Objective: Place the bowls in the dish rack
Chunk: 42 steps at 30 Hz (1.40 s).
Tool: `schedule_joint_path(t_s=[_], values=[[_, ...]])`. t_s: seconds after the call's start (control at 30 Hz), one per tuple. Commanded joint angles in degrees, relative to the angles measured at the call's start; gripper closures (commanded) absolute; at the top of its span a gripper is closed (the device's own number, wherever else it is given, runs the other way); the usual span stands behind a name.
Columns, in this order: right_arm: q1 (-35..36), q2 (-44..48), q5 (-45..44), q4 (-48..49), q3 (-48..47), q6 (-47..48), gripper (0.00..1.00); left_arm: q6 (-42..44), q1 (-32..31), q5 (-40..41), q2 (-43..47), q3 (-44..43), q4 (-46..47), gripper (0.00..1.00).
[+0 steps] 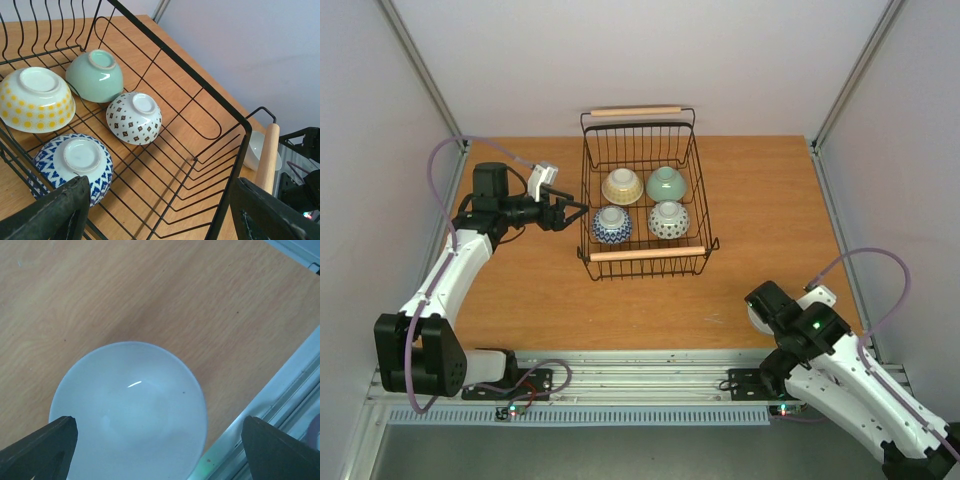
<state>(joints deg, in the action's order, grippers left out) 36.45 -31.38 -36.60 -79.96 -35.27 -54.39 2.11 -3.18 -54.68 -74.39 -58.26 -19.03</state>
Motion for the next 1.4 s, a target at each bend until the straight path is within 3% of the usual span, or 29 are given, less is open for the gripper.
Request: schedule_joint_path(t_s=[0.0, 0.13, 0.33, 0.6, 0.77, 1.37], values=[[0.12, -4.79, 1.6, 7.13, 1.41, 4.81, 0.1, 0.26, 0.28, -1.05, 0.19, -0.01, 2.35, 0.23], [0.11, -10.26, 2.28, 12.73, 0.74, 10.69, 0.14, 0.26, 0.24, -0.78, 0.34, 0.08, 2.31, 0.23], [0.19, -16.58, 7.62, 21.77, 1.01, 16.59, 0.46, 0.35, 0.28, -0.45, 0.17, 0.0, 2.3, 0.23], [0.74, -22.81, 10.85, 27.74, 3.45, 17.99, 0.59, 0.44, 0.27, -0.43, 0.12, 0.03, 2.22, 0.23], [1.51, -25.21, 11.63, 30.45, 4.65, 18.29, 0.83, 0.44, 0.28, -0.38, 0.17, 0.02, 2.24, 0.23], [10.74, -29.98, 13.47, 41.56, -0.11, 26.2, 0.93, 0.62, 0.27, 0.05, 0.39, 0.08, 2.13, 0.23]])
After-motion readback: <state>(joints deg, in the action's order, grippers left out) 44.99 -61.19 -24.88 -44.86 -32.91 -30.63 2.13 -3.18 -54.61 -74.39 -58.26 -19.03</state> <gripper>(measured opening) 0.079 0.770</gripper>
